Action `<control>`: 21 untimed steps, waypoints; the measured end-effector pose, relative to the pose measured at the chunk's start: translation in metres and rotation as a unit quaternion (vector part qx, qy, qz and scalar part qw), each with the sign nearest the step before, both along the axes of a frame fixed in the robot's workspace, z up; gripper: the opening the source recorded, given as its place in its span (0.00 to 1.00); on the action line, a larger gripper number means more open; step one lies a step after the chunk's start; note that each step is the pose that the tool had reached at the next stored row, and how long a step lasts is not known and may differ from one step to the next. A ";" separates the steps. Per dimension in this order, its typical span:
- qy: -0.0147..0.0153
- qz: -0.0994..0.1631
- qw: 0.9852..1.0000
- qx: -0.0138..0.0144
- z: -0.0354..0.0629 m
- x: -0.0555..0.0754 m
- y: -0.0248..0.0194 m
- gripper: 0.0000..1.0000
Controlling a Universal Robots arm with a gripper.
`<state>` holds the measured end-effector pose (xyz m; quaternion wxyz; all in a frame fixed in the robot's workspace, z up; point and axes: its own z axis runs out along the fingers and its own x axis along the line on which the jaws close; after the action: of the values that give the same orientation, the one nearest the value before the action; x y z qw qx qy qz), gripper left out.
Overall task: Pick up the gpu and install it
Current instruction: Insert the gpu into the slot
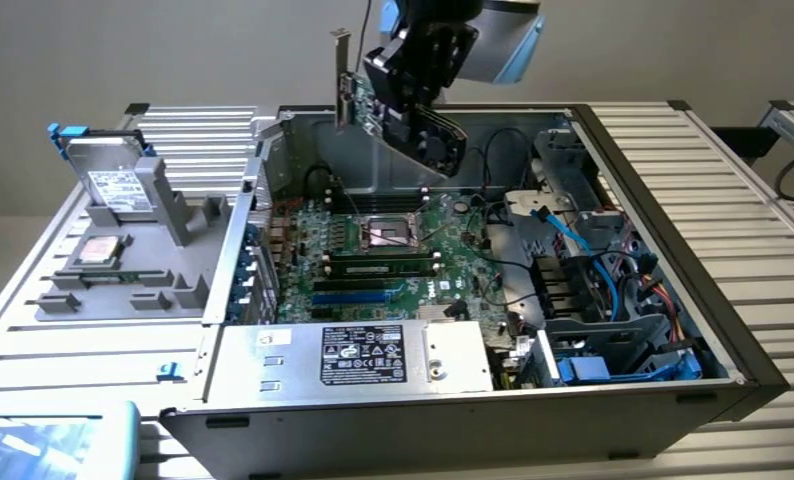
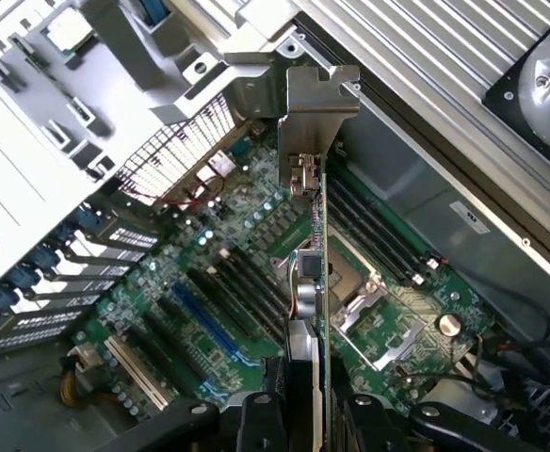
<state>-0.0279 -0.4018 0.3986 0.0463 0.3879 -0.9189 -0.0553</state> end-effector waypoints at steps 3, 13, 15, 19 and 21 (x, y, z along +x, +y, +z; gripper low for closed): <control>0.000 0.027 1.000 0.001 0.0000 0.000 0.0000 0.28; -0.001 0.118 0.993 0.006 0.0000 0.000 0.0000 0.28; -0.002 0.136 0.991 0.007 0.0000 0.000 0.0000 0.28; -0.002 0.172 0.985 0.009 0.0000 0.000 0.0000 0.28; -0.002 0.190 0.982 0.009 -0.0001 0.000 0.0000 0.28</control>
<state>-0.0279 -0.4018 0.3985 0.0504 0.5558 -0.8281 -0.0531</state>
